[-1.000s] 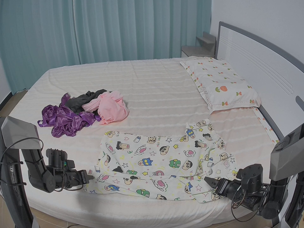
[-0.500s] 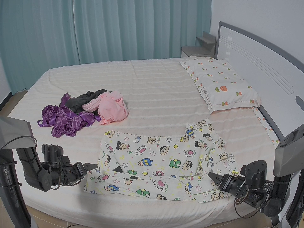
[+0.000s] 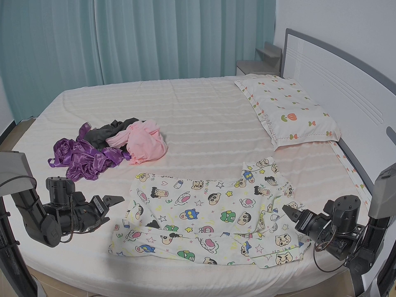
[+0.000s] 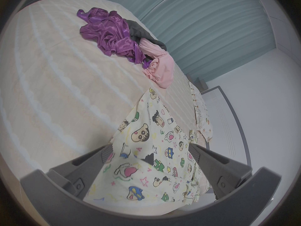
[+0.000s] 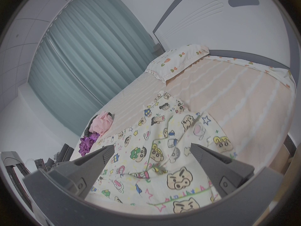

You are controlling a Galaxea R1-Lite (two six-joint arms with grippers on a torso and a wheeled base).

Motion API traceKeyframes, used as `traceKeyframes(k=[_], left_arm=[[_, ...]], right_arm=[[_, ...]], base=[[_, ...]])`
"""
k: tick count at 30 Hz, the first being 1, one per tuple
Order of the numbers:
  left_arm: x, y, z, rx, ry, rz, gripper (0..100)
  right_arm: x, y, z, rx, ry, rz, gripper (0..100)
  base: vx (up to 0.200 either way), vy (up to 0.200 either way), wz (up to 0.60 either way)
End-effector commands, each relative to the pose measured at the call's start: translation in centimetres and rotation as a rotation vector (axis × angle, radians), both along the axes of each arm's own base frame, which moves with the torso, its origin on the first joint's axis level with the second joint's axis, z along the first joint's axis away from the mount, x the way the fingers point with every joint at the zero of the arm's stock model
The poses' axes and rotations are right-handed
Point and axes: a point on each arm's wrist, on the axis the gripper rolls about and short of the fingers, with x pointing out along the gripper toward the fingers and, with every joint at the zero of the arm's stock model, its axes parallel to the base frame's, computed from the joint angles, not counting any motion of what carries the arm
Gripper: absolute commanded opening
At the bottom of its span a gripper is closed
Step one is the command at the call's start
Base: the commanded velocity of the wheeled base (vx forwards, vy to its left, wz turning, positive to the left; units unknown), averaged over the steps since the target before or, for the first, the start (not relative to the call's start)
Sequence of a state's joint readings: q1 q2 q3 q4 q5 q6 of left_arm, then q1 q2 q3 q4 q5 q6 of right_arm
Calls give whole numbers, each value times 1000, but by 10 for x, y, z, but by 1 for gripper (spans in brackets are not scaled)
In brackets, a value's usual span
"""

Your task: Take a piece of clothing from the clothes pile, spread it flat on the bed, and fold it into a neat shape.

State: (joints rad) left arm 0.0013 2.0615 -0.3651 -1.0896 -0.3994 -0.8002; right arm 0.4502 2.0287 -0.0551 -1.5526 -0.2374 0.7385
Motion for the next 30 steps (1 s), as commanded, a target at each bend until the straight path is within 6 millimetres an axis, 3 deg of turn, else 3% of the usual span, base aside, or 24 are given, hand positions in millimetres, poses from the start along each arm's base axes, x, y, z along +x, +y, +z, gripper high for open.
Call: traceKeyframes(k=[1, 16, 19, 21, 25, 26, 27, 30], left_arm=[[-2, 0, -8, 4, 16, 0, 100], [5, 0, -10, 15, -30, 8, 100], [20, 4, -1, 14, -105, 20, 100], [48, 7, 8, 58, -200, 6, 100], [71, 8, -23, 205, -135, -95, 100], [71, 8, -23, 205, -135, -95, 100], [89, 8, -34, 223, -147, -109, 100], [104, 4, -40, 225, -165, -121, 100]], right_arm=[[0, 1, 3, 3, -24, 5, 100], [-4, 0, 3, 4, -15, 8, 100], [-5, -3, 7, 12, -27, -4, 100], [-4, -7, 13, 31, -48, -11, 100], [4, -6, 2, 17, -15, -8, 100], [4, -6, 2, 17, -15, -8, 100], [8, -5, -6, -6, 6, -1, 100], [11, -7, -8, -21, 11, -3, 100]], base=[[0, 0, 0], [0, 0, 0], [0, 0, 0], [0, 0, 0], [0, 0, 0], [0, 0, 0], [0, 0, 0], [0, 0, 0]])
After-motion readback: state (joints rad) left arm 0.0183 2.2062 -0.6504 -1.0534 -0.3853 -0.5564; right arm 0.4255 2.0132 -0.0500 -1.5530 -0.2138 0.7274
